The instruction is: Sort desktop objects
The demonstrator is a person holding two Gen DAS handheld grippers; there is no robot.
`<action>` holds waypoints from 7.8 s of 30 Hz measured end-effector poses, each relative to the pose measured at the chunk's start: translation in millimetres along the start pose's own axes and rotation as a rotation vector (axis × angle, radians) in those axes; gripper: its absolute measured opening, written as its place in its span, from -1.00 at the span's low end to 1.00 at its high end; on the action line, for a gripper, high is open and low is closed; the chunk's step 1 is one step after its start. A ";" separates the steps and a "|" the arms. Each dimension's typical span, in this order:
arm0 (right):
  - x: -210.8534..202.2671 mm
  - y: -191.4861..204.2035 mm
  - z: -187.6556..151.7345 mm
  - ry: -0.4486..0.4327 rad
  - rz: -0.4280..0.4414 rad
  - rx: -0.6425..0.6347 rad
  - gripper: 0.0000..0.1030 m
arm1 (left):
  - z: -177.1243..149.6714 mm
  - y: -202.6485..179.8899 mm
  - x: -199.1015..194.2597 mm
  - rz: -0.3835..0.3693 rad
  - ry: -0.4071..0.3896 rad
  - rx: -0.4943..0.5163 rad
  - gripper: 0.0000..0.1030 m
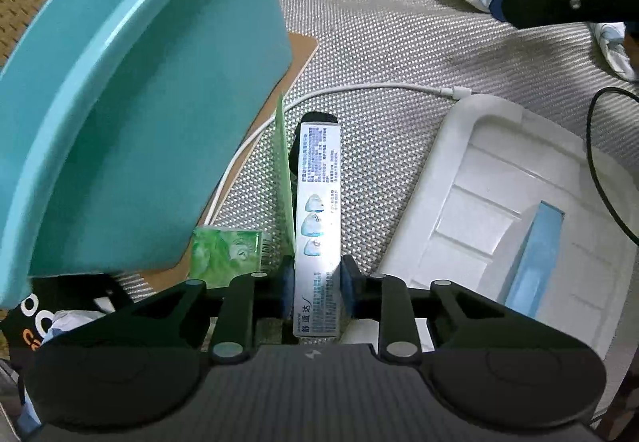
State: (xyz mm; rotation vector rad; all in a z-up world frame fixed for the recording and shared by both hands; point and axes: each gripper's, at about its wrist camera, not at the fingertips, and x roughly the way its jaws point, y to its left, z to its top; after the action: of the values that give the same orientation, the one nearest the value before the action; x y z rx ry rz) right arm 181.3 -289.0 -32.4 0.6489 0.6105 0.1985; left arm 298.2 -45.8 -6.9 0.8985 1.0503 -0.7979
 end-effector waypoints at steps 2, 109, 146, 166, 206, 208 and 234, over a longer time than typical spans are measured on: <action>0.2 -0.2 -0.4 0.001 -0.002 -0.002 0.33 | -2.6 -3.1 -6.8 0.000 -0.015 -0.001 -0.48; 6.1 4.8 -5.1 0.031 -0.009 -0.044 0.33 | -72.4 -130.0 -20.9 0.289 -0.272 -0.884 0.44; 7.2 22.2 -12.9 0.027 -0.047 -0.196 0.33 | -60.0 -75.1 -92.2 0.308 -0.514 -0.895 -0.37; 3.7 54.5 -26.2 -0.055 -0.108 -0.490 0.36 | -25.5 -14.2 -137.4 0.353 -0.637 -0.876 -0.37; 7.5 56.9 -26.1 -0.036 -0.086 -0.500 0.36 | 76.3 159.7 -16.8 0.207 -0.357 -1.096 -0.37; 7.4 56.6 -25.6 -0.035 -0.084 -0.497 0.36 | 75.7 160.1 -13.9 0.204 -0.349 -1.099 -0.37; 8.8 59.3 -25.6 -0.023 -0.081 -0.509 0.36 | 82.4 147.8 -9.9 0.227 -0.318 -1.067 -0.37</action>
State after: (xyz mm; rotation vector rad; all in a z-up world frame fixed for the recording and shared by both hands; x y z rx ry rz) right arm 174.1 -226.3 -16.0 0.1347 0.5342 0.2588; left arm 455.7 -56.9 54.9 -0.0338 0.8882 -0.1017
